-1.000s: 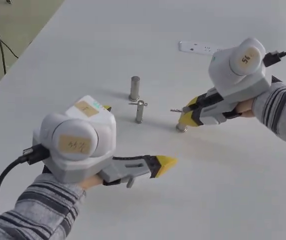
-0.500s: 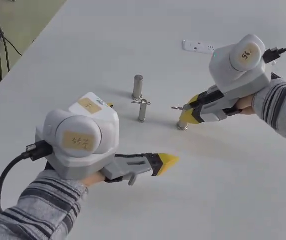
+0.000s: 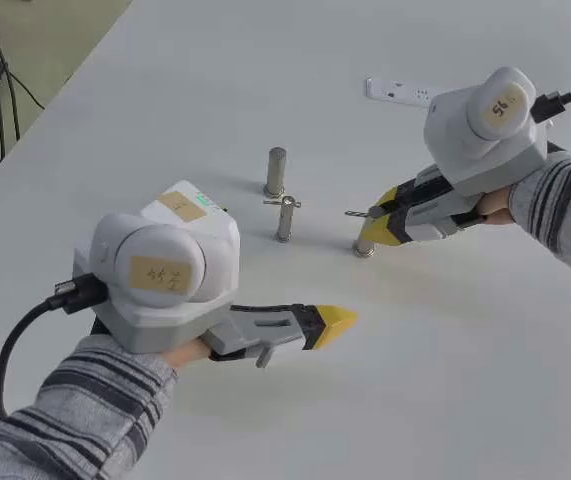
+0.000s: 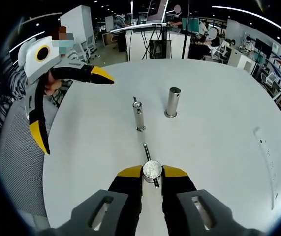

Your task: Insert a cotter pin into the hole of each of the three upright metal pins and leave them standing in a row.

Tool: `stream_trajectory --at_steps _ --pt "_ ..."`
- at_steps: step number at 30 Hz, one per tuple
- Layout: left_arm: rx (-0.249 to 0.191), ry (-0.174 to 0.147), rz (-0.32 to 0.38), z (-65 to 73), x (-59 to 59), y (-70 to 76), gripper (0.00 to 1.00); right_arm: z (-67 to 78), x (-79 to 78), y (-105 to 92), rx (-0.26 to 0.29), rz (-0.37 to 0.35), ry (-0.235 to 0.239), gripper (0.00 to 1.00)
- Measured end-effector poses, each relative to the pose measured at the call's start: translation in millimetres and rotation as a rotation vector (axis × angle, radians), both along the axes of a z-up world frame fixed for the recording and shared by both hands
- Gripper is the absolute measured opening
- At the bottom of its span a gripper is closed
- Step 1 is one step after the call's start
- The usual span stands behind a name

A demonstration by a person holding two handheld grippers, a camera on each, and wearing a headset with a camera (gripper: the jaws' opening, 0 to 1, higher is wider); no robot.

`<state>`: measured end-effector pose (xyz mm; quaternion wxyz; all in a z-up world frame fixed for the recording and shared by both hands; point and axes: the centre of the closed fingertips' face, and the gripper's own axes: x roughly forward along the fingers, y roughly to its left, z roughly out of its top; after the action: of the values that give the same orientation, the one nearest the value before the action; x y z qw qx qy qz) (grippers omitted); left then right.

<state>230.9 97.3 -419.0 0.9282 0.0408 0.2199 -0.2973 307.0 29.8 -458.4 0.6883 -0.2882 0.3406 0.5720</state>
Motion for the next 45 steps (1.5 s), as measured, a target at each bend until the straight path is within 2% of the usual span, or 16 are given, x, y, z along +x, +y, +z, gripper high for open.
stream_trajectory --at_steps 15,18,23,25,30,35,41,45 --pt "0.005 0.009 -0.004 -1.8 0.2 -0.6 0.99 0.0 -0.5 -0.3 -0.003 -0.024 -0.005 0.09" --pt "0.005 0.008 -0.002 -1.8 0.5 -0.2 0.99 4.7 -0.1 1.1 0.013 -0.025 -0.024 0.13" --pt "0.005 0.004 0.001 -0.4 1.0 0.5 0.99 14.5 -2.5 4.0 0.035 -0.036 -0.022 0.2" --pt "0.004 0.002 0.002 0.1 1.2 0.4 0.99 17.0 0.3 7.6 0.063 -0.053 -0.022 0.23" --pt "0.005 -0.002 0.0 1.7 1.1 0.0 0.99 42.8 5.1 28.5 0.191 -0.133 0.005 0.3" --pt "0.004 -0.008 0.007 3.2 2.1 1.3 0.99 57.3 17.1 47.6 0.291 -0.216 0.012 0.34" --pt "0.002 -0.012 0.011 4.5 2.6 2.3 0.99 56.9 30.9 65.8 0.322 -0.275 -0.01 0.35" --pt "-0.004 -0.019 0.017 7.2 3.3 3.7 0.99 51.3 38.6 77.0 0.319 -0.315 -0.017 0.34"
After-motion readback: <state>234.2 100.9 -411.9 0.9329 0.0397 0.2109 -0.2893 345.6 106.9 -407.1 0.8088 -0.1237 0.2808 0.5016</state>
